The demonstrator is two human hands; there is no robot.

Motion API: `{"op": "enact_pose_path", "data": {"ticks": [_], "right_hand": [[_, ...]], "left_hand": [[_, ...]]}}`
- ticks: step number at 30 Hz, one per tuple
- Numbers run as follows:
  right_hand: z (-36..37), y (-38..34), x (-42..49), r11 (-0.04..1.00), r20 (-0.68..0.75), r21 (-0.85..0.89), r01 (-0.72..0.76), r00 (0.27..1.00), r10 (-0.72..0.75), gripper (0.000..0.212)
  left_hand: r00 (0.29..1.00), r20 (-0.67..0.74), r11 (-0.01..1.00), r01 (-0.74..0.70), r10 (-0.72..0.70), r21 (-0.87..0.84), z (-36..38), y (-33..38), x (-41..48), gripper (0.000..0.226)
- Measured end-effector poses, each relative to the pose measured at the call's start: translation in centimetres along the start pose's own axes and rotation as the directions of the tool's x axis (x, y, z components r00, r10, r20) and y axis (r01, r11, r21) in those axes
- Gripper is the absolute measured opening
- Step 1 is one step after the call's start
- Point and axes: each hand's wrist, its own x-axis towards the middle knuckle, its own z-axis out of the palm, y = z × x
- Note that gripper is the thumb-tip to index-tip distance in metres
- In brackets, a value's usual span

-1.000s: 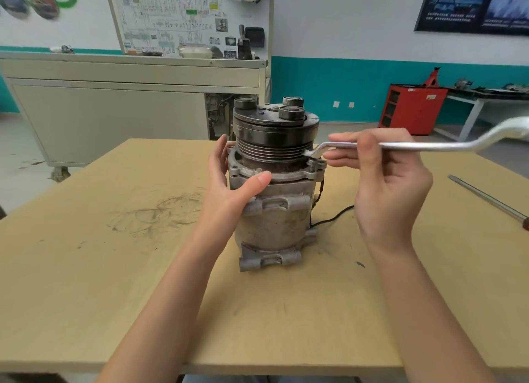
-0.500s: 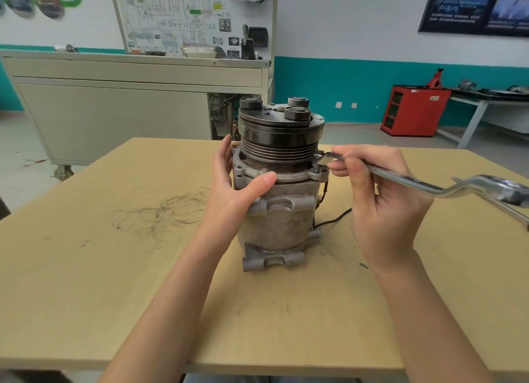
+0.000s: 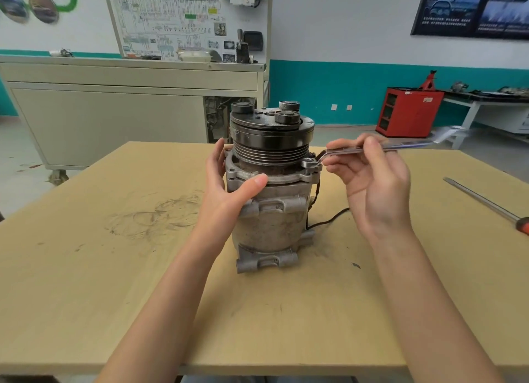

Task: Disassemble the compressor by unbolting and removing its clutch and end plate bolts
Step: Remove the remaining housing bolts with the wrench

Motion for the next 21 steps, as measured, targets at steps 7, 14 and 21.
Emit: {"op": "enact_pose_path", "data": {"ticks": [7, 14, 21], "right_hand": [[-1.3, -0.1, 2.1, 0.939, 0.039, 0.16, -0.303, 0.953, 0.301, 0.032], [-0.3, -1.1, -0.2, 0.898, 0.043, -0.343, 0.276, 0.959, -0.279, 0.024], [0.4, -0.9, -2.3, 0.603, 0.364, -0.562, 0.567, 0.824, -0.435, 0.027]], "left_hand": [[1.0, -0.007, 1.0, 0.004, -0.004, 0.011, 0.0, 0.0, -0.1, 0.104], [1.0, 0.0, 1.0, 0.004, -0.004, 0.015, 0.0, -0.1, -0.1, 0.101], [1.0, -0.005, 1.0, -0.012, 0.012, 0.017, 0.0, -0.2, 0.2, 0.102]]}}
